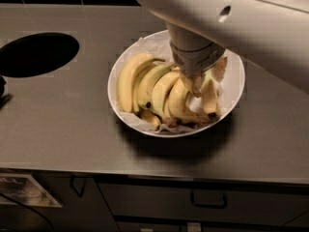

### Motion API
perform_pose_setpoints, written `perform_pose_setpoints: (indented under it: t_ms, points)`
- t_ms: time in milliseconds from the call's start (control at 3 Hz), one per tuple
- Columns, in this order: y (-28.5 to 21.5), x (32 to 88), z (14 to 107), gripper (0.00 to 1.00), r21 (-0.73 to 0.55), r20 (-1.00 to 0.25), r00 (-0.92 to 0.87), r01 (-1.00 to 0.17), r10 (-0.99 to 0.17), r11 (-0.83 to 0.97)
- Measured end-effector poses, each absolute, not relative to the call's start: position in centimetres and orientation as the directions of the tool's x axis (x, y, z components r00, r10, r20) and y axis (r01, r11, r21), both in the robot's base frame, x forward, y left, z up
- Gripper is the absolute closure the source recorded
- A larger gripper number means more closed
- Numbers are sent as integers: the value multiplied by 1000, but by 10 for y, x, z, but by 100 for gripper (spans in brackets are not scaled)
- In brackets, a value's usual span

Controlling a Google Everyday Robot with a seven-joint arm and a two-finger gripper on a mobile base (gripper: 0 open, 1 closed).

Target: Pick banana from white bowl

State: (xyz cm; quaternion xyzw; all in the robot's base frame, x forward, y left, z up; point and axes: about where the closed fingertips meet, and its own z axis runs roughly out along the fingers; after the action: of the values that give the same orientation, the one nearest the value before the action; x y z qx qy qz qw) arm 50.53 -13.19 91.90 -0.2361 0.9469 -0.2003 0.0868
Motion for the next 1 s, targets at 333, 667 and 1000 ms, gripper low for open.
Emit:
perform_pose_setpoints:
  t_ms: [333,667,1000]
  points:
    - [-126,506,920,54,-383,-89,-881,-400,-465,833]
    - [-119,507,925,54,-370,-101,-880,-400,-464,838]
    - [-119,507,924,54,-363,-101,-883,-396,-458,843]
